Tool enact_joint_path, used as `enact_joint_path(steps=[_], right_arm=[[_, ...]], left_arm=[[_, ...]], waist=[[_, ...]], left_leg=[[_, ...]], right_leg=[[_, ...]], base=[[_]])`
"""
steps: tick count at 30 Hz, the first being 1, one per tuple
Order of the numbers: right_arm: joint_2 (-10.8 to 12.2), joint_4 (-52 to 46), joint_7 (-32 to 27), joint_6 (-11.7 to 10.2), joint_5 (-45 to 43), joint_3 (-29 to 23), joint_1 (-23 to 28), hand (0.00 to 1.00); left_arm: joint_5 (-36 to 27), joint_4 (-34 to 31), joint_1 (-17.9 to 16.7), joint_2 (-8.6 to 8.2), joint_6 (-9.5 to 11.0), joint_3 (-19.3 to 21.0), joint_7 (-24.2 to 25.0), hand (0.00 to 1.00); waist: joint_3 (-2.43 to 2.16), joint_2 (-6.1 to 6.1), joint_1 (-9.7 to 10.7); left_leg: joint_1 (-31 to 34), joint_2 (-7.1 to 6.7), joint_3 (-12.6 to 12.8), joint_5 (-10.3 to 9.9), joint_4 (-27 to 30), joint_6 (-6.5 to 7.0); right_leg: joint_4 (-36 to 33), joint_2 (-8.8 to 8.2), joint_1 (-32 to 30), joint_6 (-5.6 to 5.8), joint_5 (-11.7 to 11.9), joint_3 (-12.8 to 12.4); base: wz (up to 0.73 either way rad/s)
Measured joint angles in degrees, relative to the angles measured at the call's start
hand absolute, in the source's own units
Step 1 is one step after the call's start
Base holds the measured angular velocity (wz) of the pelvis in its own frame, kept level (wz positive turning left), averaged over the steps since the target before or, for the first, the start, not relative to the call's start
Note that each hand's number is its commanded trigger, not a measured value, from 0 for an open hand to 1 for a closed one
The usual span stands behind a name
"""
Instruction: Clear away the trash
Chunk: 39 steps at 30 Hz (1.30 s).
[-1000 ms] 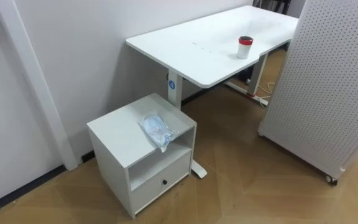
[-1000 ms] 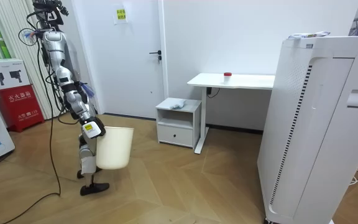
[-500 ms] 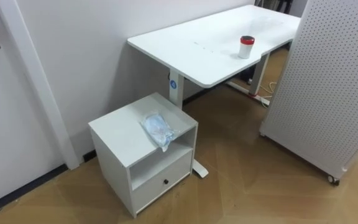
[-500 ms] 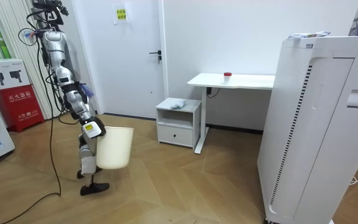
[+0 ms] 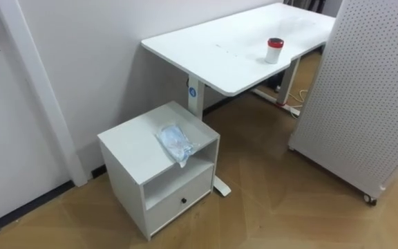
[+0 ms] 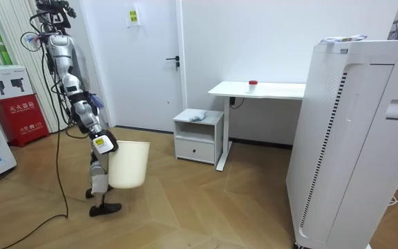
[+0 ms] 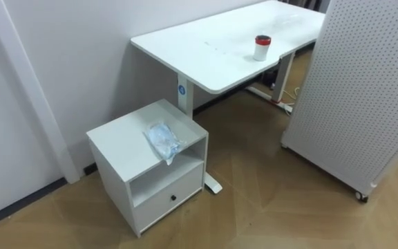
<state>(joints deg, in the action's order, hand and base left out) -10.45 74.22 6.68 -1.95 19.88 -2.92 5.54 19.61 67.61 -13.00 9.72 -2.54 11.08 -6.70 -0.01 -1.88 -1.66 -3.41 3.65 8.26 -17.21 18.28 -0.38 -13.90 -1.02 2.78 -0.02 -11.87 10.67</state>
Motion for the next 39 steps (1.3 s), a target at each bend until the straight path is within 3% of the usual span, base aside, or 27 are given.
enact_joint_path(steps=[3, 5, 7, 8, 10, 11, 12, 13, 14, 16, 18, 19, 20, 22, 23, 24, 25, 26, 27, 29, 30, 31, 32, 34, 35, 37, 39], right_arm=[[0.06, 0.62, 1.05, 0.46, -0.12, 1.08, -1.11, 1.0], [-0.16, 0.6, 1.09, 0.82, -0.02, 1.07, -0.94, 1.0], [-0.52, 0.49, 0.96, 1.31, 0.74, 1.11, -1.08, 1.0], [-0.69, 0.39, 0.95, 1.35, 1.59, 1.13, -0.8, 1.0], [-1.64, 0.6, 0.85, 1.68, 5.16, 1.04, 0.73, 1.0], [-1.84, 0.59, 0.85, 1.87, 5.21, 1.05, 0.87, 1.0], [-1.94, 0.75, 0.83, 2.03, 5.54, 1.07, 1.13, 1.0], [-1.91, 0.8, 0.6, 2.1, 5.58, 1.11, 1.25, 1.0], [-1.94, 0.75, 0.41, 2.13, 5.57, 1.14, 1.4, 1.0], [-2.03, -0.64, -0.2, 2.19, 5.55, 1.15, 2.9, 1.0], [-1.97, -0.76, -0.72, 2.23, 5.56, 1.15, 3.08, 1.0], [-1.89, -0.71, -0.97, 2.41, 5.57, 1.14, 2.65, 1.0], [-1.86, -0.77, -0.97, 2.46, 5.38, 1.17, 2.45, 1.0], [-2.11, -1.83, -1.06, 2.08, 3.5, 1.83, 2.14, 1.0], [-2.37, -2.39, -1.17, 2.13, 3.29, 2.12, 2.33, 1.0], [-2.81, -3.21, -1.47, 2.36, 2.69, 2.29, 2.99, 1.0], [-2.78, -3.18, -1.84, 2.76, 2.69, 2.29, 3.34, 1.0], [-2.81, -3.41, -2.09, 2.71, 2.69, 2.23, 3.23, 1.0], [-2.9, -4.24, -2.7, 2.48, 2.69, 2.22, 2.7, 1.0], [-2.75, -4.97, -2.8, 1.65, 2.69, 2.24, 2.33, 1.0], [-2.23, -4.97, -2.6, 0.94, 2.72, 2.81, 1.41, 1.0], [-1.53, -5.05, -2.21, 0.32, 2.74, 3.27, 0.8, 1.0], [-1.28, -5.15, -2.07, 0.09, 2.77, 3.61, 0.42, 1.0], [-0.89, -7.12, -0.87, -0.39, 4.67, 4.34, -0.45, 1.0], [-0.88, -7.62, -0.6, -0.58, 5.29, 4.34, -0.55, 1.0], [-0.68, -7.41, -0.09, -0.78, 6.23, 4.33, -1.19, 1.0], [-0.57, -7.11, -0.1, -1.36, 6.66, 4.29, -1.57, 1.0]], left_arm=[[-0.26, 0.11, -0.15, 0.17, -0.2, -0.07, 1.07, 0.0], [-0.36, 0.15, -0.27, 0.01, -0.59, -0.06, 2.31, 0.0], [-0.46, 0.12, -1.13, -0.04, -1.04, -0.15, 3.17, 0.0], [-0.56, 0.13, -1.15, -0.08, -1.07, -0.44, 3.25, 0.0], [-1.19, -0.34, -0.92, -0.23, -1.08, -1.77, 3.41, 0.0], [-1.3, -0.34, -1.17, -0.25, -1.1, -1.79, 3.4, 0.0], [-1.57, -0.33, -1.54, -0.19, -1.3, -1.71, 3.36, 0.0], [-1.6, -0.33, -2.1, -0.09, -1.52, -1.41, 3.24, 0.0], [-1.6, -0.33, -2.38, -0.13, -1.53, -1.16, 3.21, 0.0], [-2.01, -0.55, -2.57, -0.32, -1.1, -1.16, 3.19, 0.0], [-1.89, -0.69, -2.45, -0.63, -0.53, -1.17, 3.16, 0.0], [-2.07, -0.67, -2.18, -0.68, 0.11, -1.18, 3.17, 0.0], [-2.11, -0.66, -2.18, -0.69, 0.41, -1.12, 3.16, 0.0], [-2.92, -0.59, -1.69, -0.76, 1.39, -1.29, 3.31, 0.0], [-3.29, -0.55, -1.42, -0.86, 1.42, -1.4, 3.44, 0.0], [-3.27, -0.44, -0.73, -0.8, 1.61, -1.66, 3.68, 0.0], [-3.55, -0.17, -0.08, -0.4, 1.67, -1.96, 3.54, 0.0], [-4.29, -0.17, 0.22, -0.23, 1.79, -2.43, 3.38, 0.0], [-4.64, -0.24, 1.88, 0.05, 1.94, -3.13, 3.02, 0.0], [-5.25, -0.25, 3.94, 0.19, 2.43, -4.2, 1.95, 0.0], [-5.01, -0.34, 5.19, 0.55, 2.74, -4.67, 1.32, 0.0], [-4.96, -0.85, 6.55, 0.72, 2.83, -4.68, 0.25, 0.0], [-5.11, -1.5, 7.07, 0.72, 2.88, -4.66, -0.31, 0.0], [-5.41, -3.73, 9.6, 0.73, 4.14, -5.12, -2.1, 0.0], [-5.47, -4.12, 10.32, 0.74, 4.73, -5.59, -2.38, 0.0], [-6.52, -4.94, 12.55, 0.95, 6.61, -8.04, -3.27, 0.0], [-6.57, -5.03, 13.64, 0.56, 7.27, -9.54, -3.33, 0.0]], waist=[[0.22, -0.92, -1.03], [0.14, -0.53, -1.15], [0.59, -0.53, -0.5], [0.57, -0.56, 0.0], [0.52, -0.84, 0.1], [0.51, -0.82, -0.16], [0.52, -0.78, -0.29], [0.51, -0.53, -0.74], [0.44, -0.59, -1.08], [0.12, -1.2, -0.7], [-0.4, -1.82, -0.22], [-0.34, -2.05, -0.44], [-0.38, -2.22, -0.49], [0.8, -1.74, -0.62], [-0.05, -1.94, -0.67], [-0.36, -1.94, -0.67], [-0.54, -2.83, -0.9], [-0.44, -3.2, -0.97], [-0.33, -3.85, -1.42], [-0.12, -3.48, -1.75], [-0.02, -3.35, -1.87], [-0.31, -2.7, -1.91], [-0.28, -2.65, -1.95], [0.3, -1.76, -1.74], [0.41, -1.57, -1.66], [0.59, -0.96, 0.14], [0.67, -0.81, 0.43]], left_leg=[[4.03, 2.21, 0.86, -1.45, 11.08, -1.25], [6.97, 3.81, -0.4, -1.41, 18.83, -1.21], [11.61, 4.43, -3.19, -0.05, 27.59, -0.49], [12.61, 3.62, -3.83, -0.22, 26.95, -0.25], [18.65, -1.01, -3.51, 0.11, 19.94, -0.07], [20.0, -2.23, -3.38, 0.75, 16.67, -0.39], [22.29, -3.29, -2.84, 3.6, 9.95, -0.47], [23.86, -3.44, -2.78, 8.38, 5.07, -0.2], [24.0, -3.33, -2.78, 10.35, 3.13, -0.25], [24.18, -3.59, -1.31, 16.98, -0.16, 0.71], [24.15, -4.39, 0.73, 18.03, 1.02, 3.05], [24.45, -4.65, 1.67, 17.22, 3.65, 4.98], [24.62, -4.55, 2.32, 15.92, 5.52, 5.11], [28.43, -3.58, 3.49, 10.1, 17.55, 5.04], [28.81, -3.68, 3.68, 9.92, 16.63, 4.83], [28.76, -4.37, 3.96, 10.17, 14.43, 6.17], [27.51, -5.81, 4.62, 7.13, 16.11, 6.47], [26.71, -6.42, 5.06, 6.21, 16.66, 7.29], [24.92, -7.43, 6.04, 4.24, 17.47, 7.94], [22.95, -7.46, 6.44, 1.9, 18.43, 8.51], [21.56, -7.38, 6.28, 0.96, 17.74, 8.59], [20.14, -7.18, 5.66, 0.29, 16.23, 8.66], [19.76, -6.96, 5.3, -0.19, 15.54, 9.02], [18.74, -5.11, 4.89, 0.19, 12.84, 8.28], [18.69, -4.79, 4.63, 0.2, 12.28, 8.26], [18.13, -4.33, 2.58, 0.5, 10.31, 8.14], [16.68, -4.32, 2.41, 0.46, 8.27, 8.01]], right_leg=[[-4.6, 0.45, -1.77, -1.91, -3.11, 0.15], [-5.78, 1.2, -1.46, -3.19, -4.51, -0.63], [-7.89, 1.97, -0.18, -4.31, -6.16, -0.97], [-8.12, 1.87, -0.07, -4.47, -6.57, -1.0], [-8.88, 0.9, -0.45, -4.27, -8.22, -2.04], [-8.9, 0.87, -0.4, -4.17, -8.53, -2.85], [-8.86, 0.7, -0.18, -4.25, -8.94, -2.94], [-8.85, 0.33, 0.36, -4.2, -9.72, -2.95], [-8.86, 0.03, 0.78, -3.96, -10.16, -3.04], [-8.74, -1.31, 2.12, -2.66, -12.41, -3.29], [-8.5, -2.47, 2.36, -0.86, -13.41, -4.19], [-6.92, -3.31, 3.58, -0.47, -13.38, -4.35], [-5.94, -3.74, 4.43, -0.17, -13.2, -4.42], [-4.92, -4.33, 8.51, 0.12, -13.47, -7.57], [-5.57, -4.53, 8.78, 0.15, -13.9, -8.37], [-10.96, -5.66, 7.74, 0.77, -15.93, -8.38], [-19.61, -8.25, 5.12, 2.38, -17.16, -6.68], [-23.87, -9.55, 3.94, 3.42, -16.58, -5.82], [-31.83, -11.99, 1.62, 4.74, -13.98, -5.23], [-39.95, -13.88, -1.26, 4.08, -6.73, -3.59], [-42.86, -14.31, -2.79, 3.68, -1.08, -2.54], [-45.3, -14.47, -5.0, 3.33, 3.86, -2.31], [-46.47, -14.43, -6.64, 3.12, 3.73, -2.06], [-47.05, -12.27, -15.31, 2.77, -1.89, -0.94], [-45.42, -11.54, -17.53, 2.71, -3.13, -0.39], [-31.38, -7.88, -22.42, 2.48, -5.28, 0.33], [-17.86, -5.95, -23.52, 1.57, -3.62, 0.28]], base=[[-0.31], [-0.08], [0.14], [0.41], [0.35], [0.0], [-0.21], [-0.32], [-0.38], [-0.09], [-0.03], [-0.22], [-0.32], [-0.29], [-0.13], [0.0], [0.0], [-0.05], [-0.09], [-0.13], [-0.13], [-0.15], [-0.19], [-0.14], [0.12], [0.38], [0.18]])
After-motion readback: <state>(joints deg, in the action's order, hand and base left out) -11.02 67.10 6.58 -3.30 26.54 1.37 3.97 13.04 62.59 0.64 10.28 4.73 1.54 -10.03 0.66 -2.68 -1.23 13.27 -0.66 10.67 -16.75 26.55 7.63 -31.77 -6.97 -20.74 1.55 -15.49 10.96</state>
